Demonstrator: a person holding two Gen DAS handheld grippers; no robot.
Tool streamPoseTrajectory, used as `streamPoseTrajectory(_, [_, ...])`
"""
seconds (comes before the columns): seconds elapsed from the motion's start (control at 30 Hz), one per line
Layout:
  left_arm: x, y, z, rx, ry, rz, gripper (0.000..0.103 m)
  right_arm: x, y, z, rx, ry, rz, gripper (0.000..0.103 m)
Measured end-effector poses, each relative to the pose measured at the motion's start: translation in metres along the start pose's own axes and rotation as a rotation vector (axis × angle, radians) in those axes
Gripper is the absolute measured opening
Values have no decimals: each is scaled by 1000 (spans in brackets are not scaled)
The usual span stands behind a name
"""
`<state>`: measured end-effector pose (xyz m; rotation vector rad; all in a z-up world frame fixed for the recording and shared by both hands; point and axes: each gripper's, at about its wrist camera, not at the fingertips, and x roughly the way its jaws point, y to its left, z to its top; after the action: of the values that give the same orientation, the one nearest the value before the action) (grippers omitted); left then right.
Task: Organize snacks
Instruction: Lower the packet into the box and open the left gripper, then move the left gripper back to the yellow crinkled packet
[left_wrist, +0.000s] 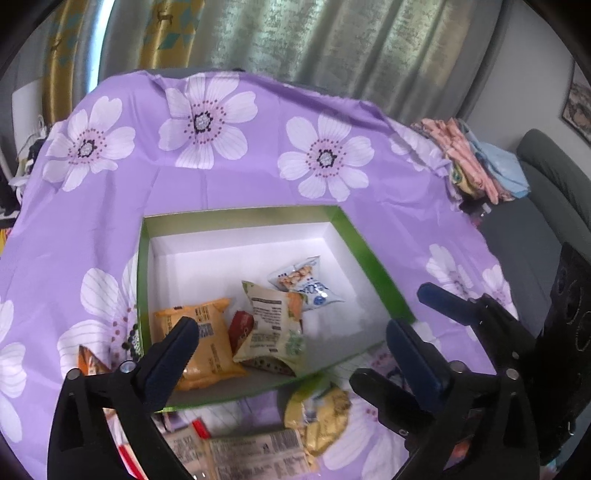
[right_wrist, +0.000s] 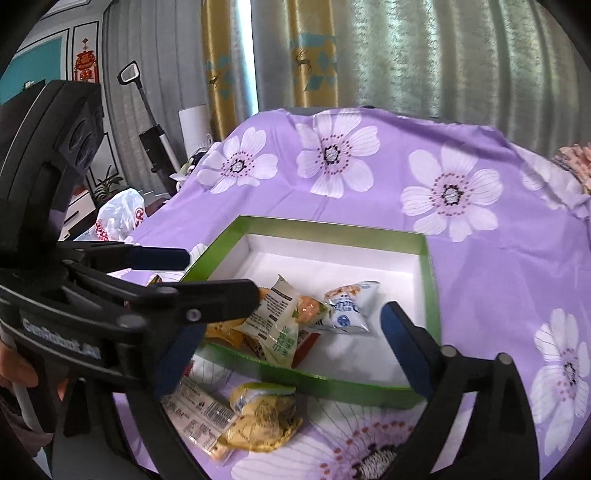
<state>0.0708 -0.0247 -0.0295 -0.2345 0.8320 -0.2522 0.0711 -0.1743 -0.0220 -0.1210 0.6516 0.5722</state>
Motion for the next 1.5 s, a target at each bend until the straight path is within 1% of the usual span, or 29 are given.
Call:
streamPoseTrajectory(0.1, [-16,-8,-5,6,-22,-7,102,-16,4,-3,-3,-20,-16,102])
streamPoseTrajectory(0.3, [-46,-21,-19,16,-55,-18,102,-44,11,-8,2,-45,-46,102])
streamPoseTrajectory(0.47, [-67,-28,-32,30,-76,3,102,-65,18,-14,8,-63,-46,102])
streamPoseTrajectory(0.57, [-77,-29,-38,19,-84,-4,102,-75,23,-17,3,-70,-47,102])
streamPoseTrajectory(0.67, [-86,-30,-43,23,-94,8,102,-82,27,-20,-4,-76,-48,102])
streamPoseTrajectory(0.73, [-91,-31,-46,21,-101,-1,102,-87,28,-22,-4,-78,-54,102])
streamPoseTrajectory(0.97, [-103,-31,-55,15,-114,6,102,-98,29,-27,0,-82,-60,102])
streamPoseTrajectory(1.13, [-107,-31,-60,25,-122,33,102,-103,31,-30,-2,-82,-62,102])
streamPoseTrajectory(1.5, [-104,-29,-71,20,-103,49,102,-107,32,-35,3,-78,-64,102])
